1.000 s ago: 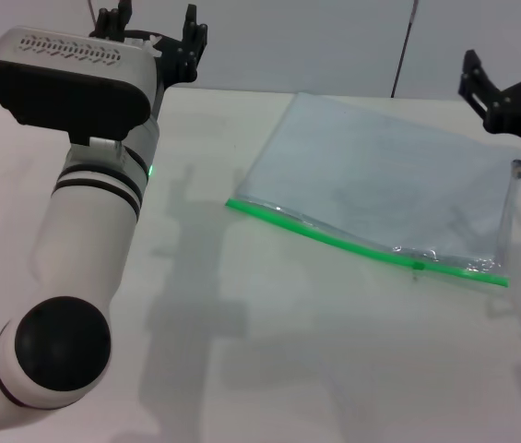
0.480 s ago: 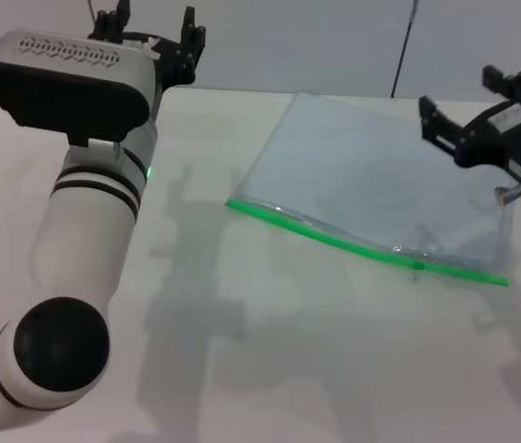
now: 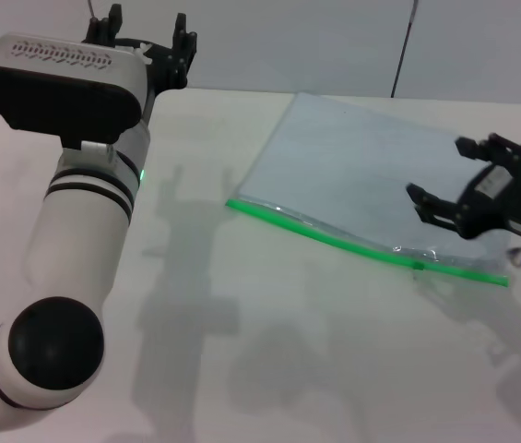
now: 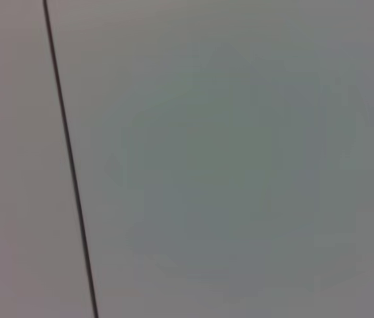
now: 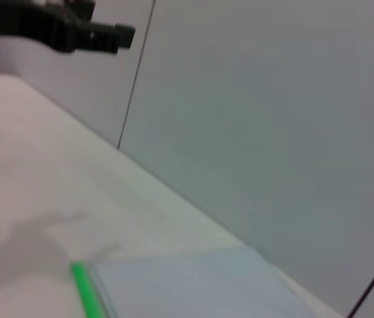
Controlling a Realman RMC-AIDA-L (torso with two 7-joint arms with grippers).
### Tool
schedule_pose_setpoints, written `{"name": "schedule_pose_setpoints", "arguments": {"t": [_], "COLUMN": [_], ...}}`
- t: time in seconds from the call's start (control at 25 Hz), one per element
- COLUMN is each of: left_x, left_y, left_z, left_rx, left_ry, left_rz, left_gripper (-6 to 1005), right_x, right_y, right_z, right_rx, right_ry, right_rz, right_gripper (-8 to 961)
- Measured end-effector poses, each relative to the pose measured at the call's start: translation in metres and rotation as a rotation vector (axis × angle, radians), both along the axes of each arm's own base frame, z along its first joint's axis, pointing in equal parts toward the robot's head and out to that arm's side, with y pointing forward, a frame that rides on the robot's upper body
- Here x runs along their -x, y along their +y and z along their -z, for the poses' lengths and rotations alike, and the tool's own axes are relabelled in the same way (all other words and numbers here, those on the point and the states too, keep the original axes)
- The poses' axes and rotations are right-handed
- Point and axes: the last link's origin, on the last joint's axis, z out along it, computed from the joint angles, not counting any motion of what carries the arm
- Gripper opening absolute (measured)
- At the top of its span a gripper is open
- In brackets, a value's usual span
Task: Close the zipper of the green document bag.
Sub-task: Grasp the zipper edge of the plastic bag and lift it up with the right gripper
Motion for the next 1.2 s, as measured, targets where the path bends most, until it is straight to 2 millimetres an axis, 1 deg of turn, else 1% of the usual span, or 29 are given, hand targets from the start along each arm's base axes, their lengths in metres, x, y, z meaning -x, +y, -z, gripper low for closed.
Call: {"name": "schedule_pose_setpoints", "arguments": {"t": [0.12, 0.32, 0.72, 0.96, 1.2], "left_x": [0.002, 0.003, 0.008, 0.009, 0.012], "left_y": [0.0, 0.0, 0.0, -0.001, -0.001], "left_z": [0.0, 0.0, -0.002, -0.002, -0.002], "left_rx": [0.001, 0.001, -0.004, -0.005, -0.005], "left_ry": [0.003, 0.007, 0.008, 0.012, 0.029], "left_rz": [-0.009, -0.013, -0.035, -0.039, -0.045], "left_gripper": [744, 744, 743, 743, 743], "right_x": [-0.009, -0.025, -0.039, -0.046, -0.051], "right_y": [-0.007, -0.014, -0.016, -0.013, -0.015], "right_z": [-0.005, -0.002, 0.008, 0.018, 0.026], "right_rx": [0.014, 0.037, 0.069, 0.109, 0.14], "right_ry": [-0.054, -0.251, -0.515, -0.603, -0.632], "right_rz": [-0.009, -0.029, -0.093, -0.117, -0.12], "right_gripper": [815, 813, 808, 805, 802]}}
